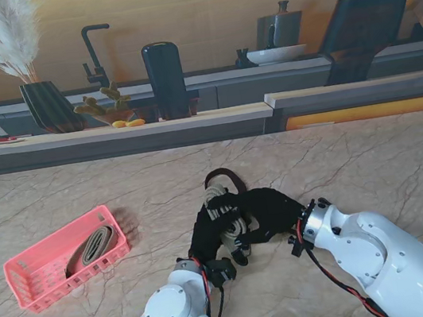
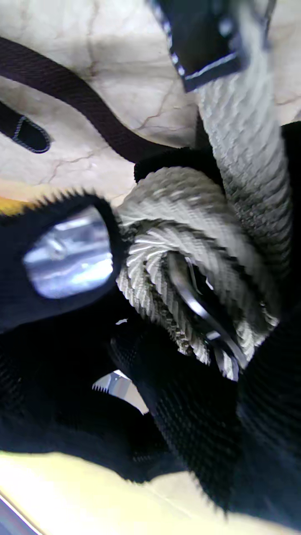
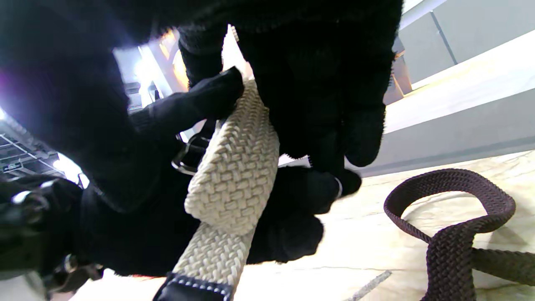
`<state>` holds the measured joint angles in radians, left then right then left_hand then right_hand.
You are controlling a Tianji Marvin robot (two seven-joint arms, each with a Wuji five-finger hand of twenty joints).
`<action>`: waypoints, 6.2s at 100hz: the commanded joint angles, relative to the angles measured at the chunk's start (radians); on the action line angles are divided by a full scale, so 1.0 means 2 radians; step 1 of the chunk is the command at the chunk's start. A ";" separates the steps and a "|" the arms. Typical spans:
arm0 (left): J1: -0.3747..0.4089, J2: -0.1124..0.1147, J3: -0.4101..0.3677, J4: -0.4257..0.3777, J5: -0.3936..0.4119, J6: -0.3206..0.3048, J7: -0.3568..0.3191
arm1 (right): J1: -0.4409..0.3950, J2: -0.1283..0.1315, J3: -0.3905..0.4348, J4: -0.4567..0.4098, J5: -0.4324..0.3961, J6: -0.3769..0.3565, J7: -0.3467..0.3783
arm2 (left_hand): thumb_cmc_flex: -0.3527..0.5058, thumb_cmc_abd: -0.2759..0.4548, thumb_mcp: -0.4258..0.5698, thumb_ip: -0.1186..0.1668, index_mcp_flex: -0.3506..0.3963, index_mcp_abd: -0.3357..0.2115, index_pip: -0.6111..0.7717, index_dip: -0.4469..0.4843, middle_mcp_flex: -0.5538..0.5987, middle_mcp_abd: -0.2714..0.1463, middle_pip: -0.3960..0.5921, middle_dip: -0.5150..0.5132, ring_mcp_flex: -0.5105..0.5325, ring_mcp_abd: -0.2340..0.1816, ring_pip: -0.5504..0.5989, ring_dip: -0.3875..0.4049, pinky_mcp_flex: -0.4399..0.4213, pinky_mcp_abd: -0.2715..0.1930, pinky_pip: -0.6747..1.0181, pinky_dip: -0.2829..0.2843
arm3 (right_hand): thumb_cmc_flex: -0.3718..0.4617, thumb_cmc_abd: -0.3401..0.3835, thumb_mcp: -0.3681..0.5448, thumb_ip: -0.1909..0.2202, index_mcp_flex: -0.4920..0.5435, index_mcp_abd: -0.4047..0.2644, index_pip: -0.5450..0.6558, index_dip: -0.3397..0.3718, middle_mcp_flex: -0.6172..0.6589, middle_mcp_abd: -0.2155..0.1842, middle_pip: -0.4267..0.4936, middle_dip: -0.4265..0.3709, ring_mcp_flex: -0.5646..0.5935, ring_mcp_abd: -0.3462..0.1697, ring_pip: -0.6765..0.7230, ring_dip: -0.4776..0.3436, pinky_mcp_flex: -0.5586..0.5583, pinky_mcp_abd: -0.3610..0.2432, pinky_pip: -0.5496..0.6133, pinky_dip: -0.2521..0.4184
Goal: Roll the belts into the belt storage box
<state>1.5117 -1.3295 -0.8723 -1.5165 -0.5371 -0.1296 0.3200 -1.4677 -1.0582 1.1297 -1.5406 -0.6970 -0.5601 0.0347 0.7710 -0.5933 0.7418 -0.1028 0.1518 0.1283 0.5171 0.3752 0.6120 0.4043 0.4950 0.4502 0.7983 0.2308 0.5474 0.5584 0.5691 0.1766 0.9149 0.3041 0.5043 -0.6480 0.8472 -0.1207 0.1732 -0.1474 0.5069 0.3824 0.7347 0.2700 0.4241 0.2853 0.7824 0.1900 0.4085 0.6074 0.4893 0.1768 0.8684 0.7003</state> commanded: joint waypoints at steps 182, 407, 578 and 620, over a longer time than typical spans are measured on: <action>-0.053 0.032 0.031 0.032 0.164 -0.028 -0.124 | -0.072 -0.003 0.128 -0.049 0.025 0.033 0.030 | 0.077 0.022 -0.027 0.013 0.001 -0.068 -0.236 -0.153 0.099 -0.138 -0.006 -0.004 0.165 -0.066 0.142 0.089 0.214 -0.004 0.237 0.034 | 0.046 0.012 0.004 0.008 0.038 -0.055 0.054 0.072 0.016 -0.078 0.023 0.020 0.065 -0.081 0.027 0.003 0.026 -0.023 -0.009 0.027; -0.062 0.034 0.035 0.035 0.196 0.031 -0.127 | -0.054 -0.054 0.036 -0.028 0.148 0.122 -0.120 | 0.047 0.057 -0.071 0.025 0.080 -0.012 0.005 -0.004 0.064 -0.111 -0.002 -0.002 0.008 0.008 0.089 0.088 -0.009 0.090 0.148 0.085 | 0.153 -0.020 0.097 -0.047 0.359 -0.096 0.277 -0.051 0.246 -0.138 0.038 0.094 0.184 -0.081 0.124 0.056 0.138 -0.037 0.110 0.012; -0.088 0.087 0.005 0.025 0.058 0.058 -0.396 | -0.036 0.018 0.094 -0.021 0.193 0.020 0.172 | 0.260 0.233 -0.294 0.025 0.174 -0.070 0.134 0.198 0.139 -0.131 0.047 0.207 0.045 0.005 0.172 0.135 -0.009 0.085 0.233 0.159 | 0.046 -0.029 0.024 0.005 0.086 -0.069 0.056 0.078 -0.019 -0.121 -0.025 0.030 0.030 -0.094 0.008 0.001 -0.005 -0.029 -0.046 0.026; -0.086 0.083 0.004 0.025 0.056 0.067 -0.384 | -0.018 0.016 0.059 -0.001 0.221 0.014 0.169 | 0.260 0.232 -0.292 0.025 0.174 -0.066 0.131 0.197 0.139 -0.129 0.048 0.208 0.047 0.006 0.171 0.138 -0.009 0.085 0.231 0.161 | 0.090 -0.001 -0.033 -0.046 0.260 -0.141 0.226 -0.008 0.135 -0.142 0.009 0.047 0.099 -0.101 0.058 0.038 0.012 -0.002 -0.015 0.021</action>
<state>1.3367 -1.1480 -0.8654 -1.4525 -0.4206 -0.0038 -0.4519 -1.4996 -1.0128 1.2703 -1.5387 -0.2598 -0.5247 0.3681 1.1552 -0.2702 0.0456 -0.0999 0.4342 0.1255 0.7268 0.7544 0.8418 0.2073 0.5427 0.8165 0.8543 0.3088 0.8402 0.8022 0.5499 0.3612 1.3669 0.6185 0.6477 -0.7301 0.8121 -0.1938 0.5041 -0.2734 0.7057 0.3632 0.9761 0.0110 0.4281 0.3690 0.9595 0.0057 0.5040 0.6650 0.5191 0.1601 0.8011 0.7358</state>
